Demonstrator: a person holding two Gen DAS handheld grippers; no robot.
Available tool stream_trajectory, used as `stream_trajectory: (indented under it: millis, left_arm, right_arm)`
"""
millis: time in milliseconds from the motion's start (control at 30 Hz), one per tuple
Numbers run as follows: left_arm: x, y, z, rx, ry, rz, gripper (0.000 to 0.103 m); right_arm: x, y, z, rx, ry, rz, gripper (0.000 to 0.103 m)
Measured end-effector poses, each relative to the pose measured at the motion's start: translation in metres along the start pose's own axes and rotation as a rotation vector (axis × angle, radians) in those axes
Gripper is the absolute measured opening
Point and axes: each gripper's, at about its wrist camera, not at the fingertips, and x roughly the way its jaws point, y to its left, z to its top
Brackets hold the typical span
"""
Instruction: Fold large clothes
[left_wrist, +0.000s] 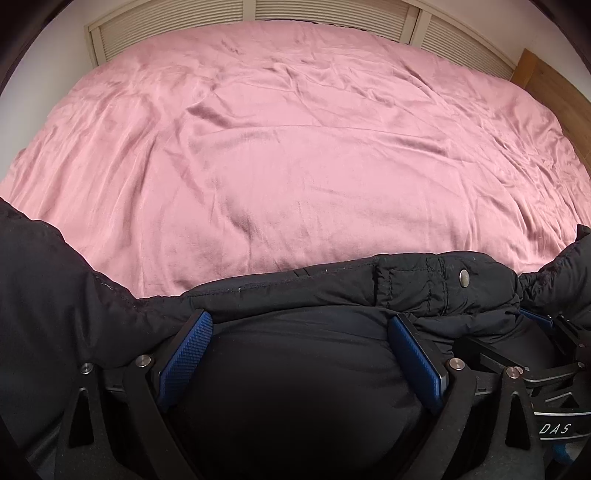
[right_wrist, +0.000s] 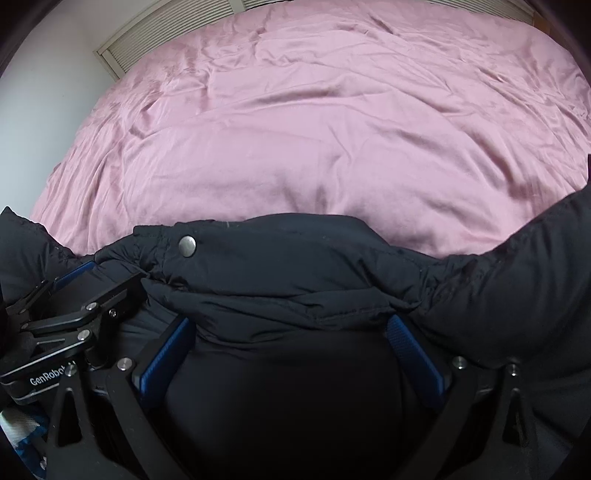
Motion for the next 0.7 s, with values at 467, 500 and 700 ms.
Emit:
stream_trajectory:
  millis: [467, 500, 700]
  left_arm:
    - [-0.157, 0.027, -0.03, 0.078, -0.135, -0.023, 0.094]
    - [-0.161, 0.031, -0.036, 0.084, -0.14, -0.003, 0.094]
    - [-0.127, 0.059, -0.059, 0.055, -0.087, 0.066, 0.097]
  right_arm:
    - [-0.15, 0.011, -0.022, -0.104, -0.135, 0.031, 0.103]
    - [-0.16, 0.011, -0.026, -0.113, -0.144, 0.014, 0.103]
    - [-0.149, -0.037, -0.051, -0.051, -0.097, -0.069, 0.103]
